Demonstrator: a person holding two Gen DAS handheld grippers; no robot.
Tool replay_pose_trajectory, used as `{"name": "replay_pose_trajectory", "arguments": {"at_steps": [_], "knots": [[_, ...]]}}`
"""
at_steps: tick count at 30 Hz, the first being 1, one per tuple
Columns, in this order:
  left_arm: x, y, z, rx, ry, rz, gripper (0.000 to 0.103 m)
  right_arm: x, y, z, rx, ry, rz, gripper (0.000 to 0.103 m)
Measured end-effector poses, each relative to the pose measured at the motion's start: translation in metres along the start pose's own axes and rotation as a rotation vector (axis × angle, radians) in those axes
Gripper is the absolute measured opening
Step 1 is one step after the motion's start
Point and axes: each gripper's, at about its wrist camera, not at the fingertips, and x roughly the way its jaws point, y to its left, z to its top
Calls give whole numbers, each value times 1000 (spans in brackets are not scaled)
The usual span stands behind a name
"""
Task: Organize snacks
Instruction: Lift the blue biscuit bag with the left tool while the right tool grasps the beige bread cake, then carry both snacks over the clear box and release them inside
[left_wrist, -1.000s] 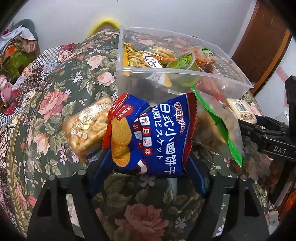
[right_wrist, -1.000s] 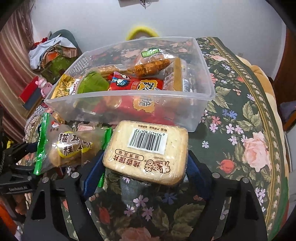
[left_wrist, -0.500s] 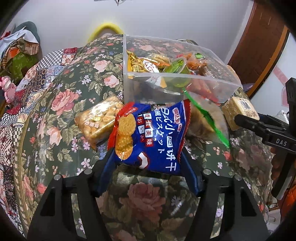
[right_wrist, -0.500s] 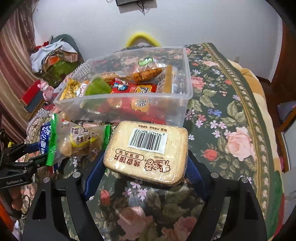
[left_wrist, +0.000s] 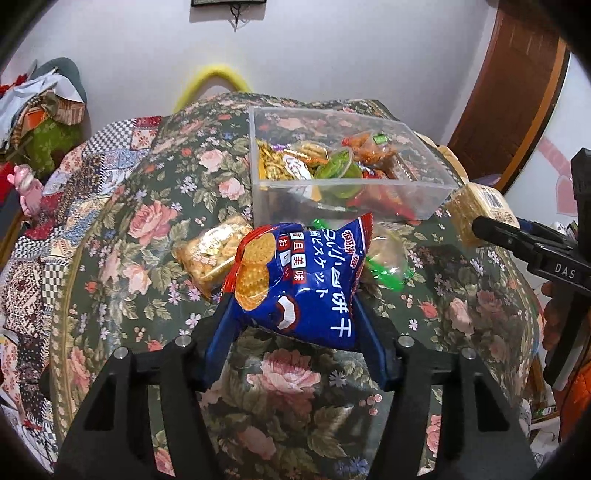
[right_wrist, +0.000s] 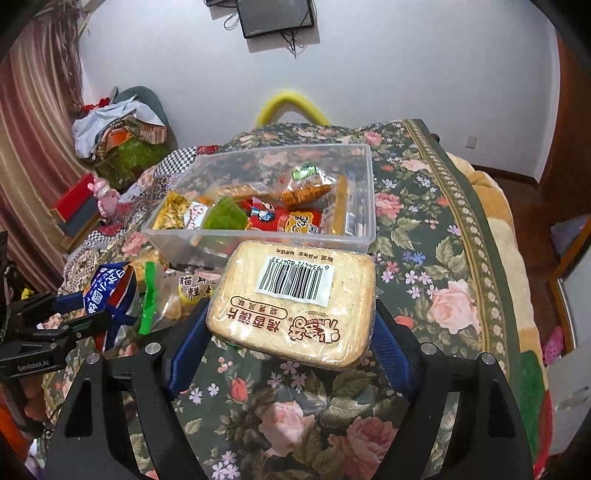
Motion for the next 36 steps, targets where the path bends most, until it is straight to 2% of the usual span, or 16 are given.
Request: {"name": "replay_pose_trajectory", "arguments": {"at_steps": [6,17,26,36], "knots": [[-16,1,11,-6,-46,3,61,-6,1,5,3,-21,5,80],[-23,-5,59,4,-125,-10,61,-5,3,31,-7,-72,11,80],[1,-12,105,22,-153,-7,61,14,2,57,-8,-88,19,80],[50,-10,148,25,-135,-4,61,59,0,70,-4,-32,20,80]]}}
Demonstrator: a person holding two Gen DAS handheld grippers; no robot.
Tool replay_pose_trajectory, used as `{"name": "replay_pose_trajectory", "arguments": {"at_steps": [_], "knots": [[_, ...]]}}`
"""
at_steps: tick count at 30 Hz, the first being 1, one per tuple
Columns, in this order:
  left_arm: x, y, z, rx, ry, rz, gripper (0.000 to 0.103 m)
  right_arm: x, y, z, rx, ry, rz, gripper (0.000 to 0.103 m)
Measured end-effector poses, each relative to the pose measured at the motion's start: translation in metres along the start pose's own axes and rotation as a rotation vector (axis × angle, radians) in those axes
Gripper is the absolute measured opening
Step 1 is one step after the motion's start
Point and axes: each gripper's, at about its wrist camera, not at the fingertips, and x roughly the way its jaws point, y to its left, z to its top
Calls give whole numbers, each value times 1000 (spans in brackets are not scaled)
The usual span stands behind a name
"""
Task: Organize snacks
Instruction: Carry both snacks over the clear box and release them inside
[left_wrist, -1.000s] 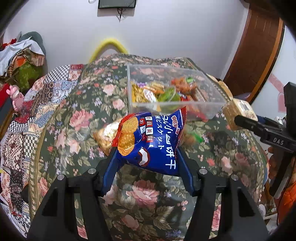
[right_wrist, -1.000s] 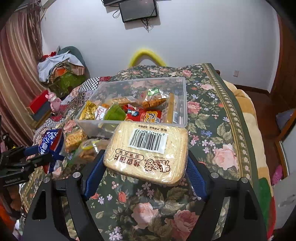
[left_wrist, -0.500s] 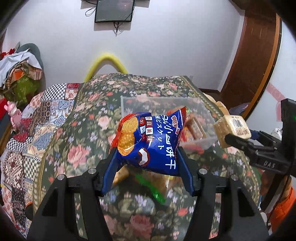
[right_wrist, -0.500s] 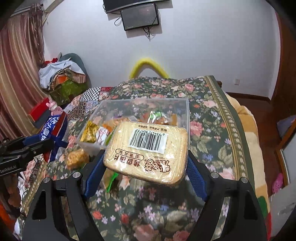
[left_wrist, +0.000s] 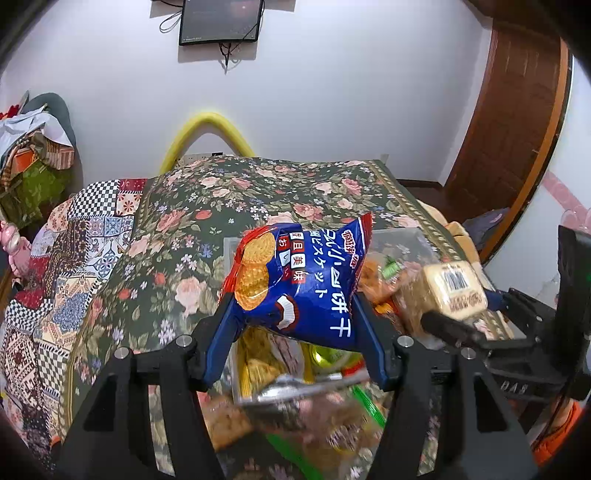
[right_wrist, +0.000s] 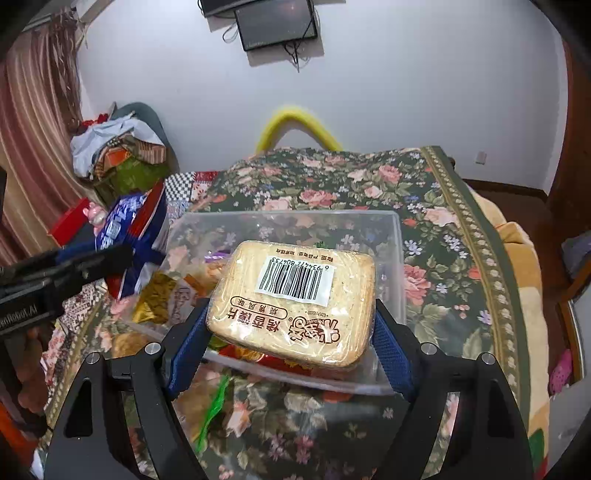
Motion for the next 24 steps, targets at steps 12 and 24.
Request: {"name": "replay_pose_trajectory", "arguments": {"at_steps": [12,24], "knots": [[62,1,12,1,70,-3,61,24,-10,3,-11,53,3,80],[75,3,5,-5,102,47,64,29,-8,-3,-29,74,-20,81]]}}
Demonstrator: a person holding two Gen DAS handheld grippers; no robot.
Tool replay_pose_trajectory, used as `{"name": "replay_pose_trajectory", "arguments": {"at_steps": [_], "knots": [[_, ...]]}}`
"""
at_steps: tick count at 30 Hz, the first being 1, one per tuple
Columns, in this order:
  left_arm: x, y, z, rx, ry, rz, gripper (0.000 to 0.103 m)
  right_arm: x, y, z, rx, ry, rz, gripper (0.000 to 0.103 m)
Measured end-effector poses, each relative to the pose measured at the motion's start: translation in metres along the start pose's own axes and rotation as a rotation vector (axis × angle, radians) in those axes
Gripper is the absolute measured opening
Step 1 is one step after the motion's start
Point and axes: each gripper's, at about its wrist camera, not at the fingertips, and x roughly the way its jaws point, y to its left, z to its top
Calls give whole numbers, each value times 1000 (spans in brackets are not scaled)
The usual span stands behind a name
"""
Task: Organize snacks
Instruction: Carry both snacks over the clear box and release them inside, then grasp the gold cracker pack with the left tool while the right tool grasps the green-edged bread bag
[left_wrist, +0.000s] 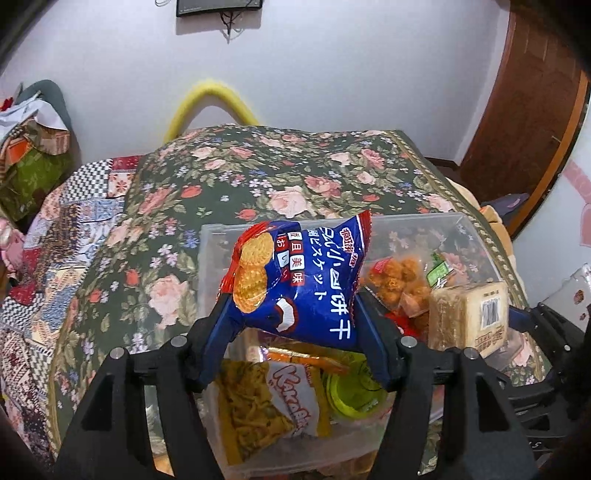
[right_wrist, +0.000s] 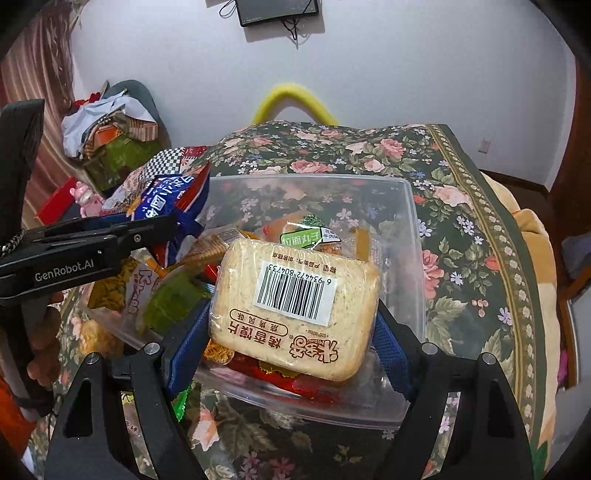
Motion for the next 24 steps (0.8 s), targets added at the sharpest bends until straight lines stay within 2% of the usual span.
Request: {"name": "replay_pose_trajectory", "arguments": {"at_steps": [5,15,24], "knots": [[-11,3,-3,-9,5,-8,67,-7,2,-1,-1,-13,-18,83],[-69,5,-5,1,-77,-29,78,-38,10,1,-3,-65,-19,91],[-124,13,-32,54,-119,-6,90,-64,29,-9,-12,-90,-1,97]]}}
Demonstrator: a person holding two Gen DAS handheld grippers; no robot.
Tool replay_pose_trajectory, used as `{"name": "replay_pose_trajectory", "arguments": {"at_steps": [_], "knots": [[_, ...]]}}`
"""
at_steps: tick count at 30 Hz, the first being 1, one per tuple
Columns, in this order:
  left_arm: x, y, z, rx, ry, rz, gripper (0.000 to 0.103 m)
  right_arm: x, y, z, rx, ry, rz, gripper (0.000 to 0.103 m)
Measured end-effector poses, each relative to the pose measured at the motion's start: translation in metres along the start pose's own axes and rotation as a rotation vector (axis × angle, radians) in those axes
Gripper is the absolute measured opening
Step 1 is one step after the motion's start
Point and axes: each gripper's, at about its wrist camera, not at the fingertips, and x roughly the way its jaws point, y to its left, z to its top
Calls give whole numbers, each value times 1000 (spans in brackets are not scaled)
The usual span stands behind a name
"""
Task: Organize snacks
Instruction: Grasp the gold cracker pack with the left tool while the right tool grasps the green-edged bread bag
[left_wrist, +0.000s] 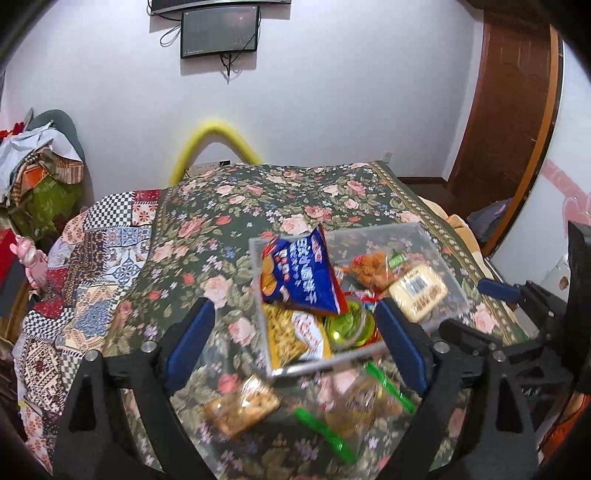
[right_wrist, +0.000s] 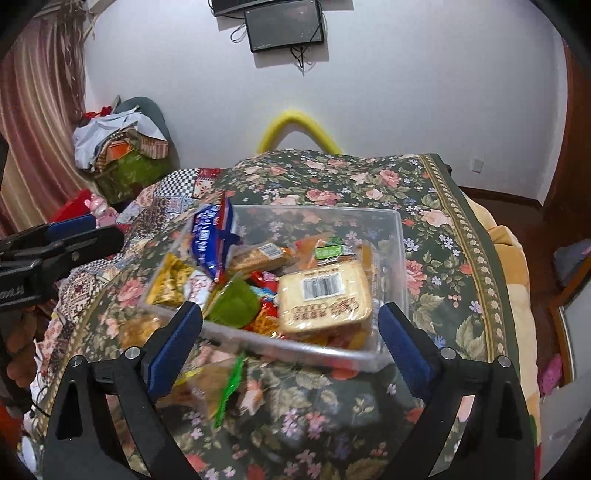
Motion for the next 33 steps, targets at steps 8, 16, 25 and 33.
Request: {"name": "replay_pose_trajectory", "arguments": {"at_steps": [8,16,25,33], "knots": [[-16,19,-37,17,40,27,91,3,34,-17,-32,36,34,99],[2,51,-74,-12,134,33,91,33,61,-36,-41,118,50,100],[46,66,-104,-3,220,17,91,60,75,-47,-33,190,64,100],[86,69,-110,5,263,-4,91,82,70,-59,-29,250,52,100]]}}
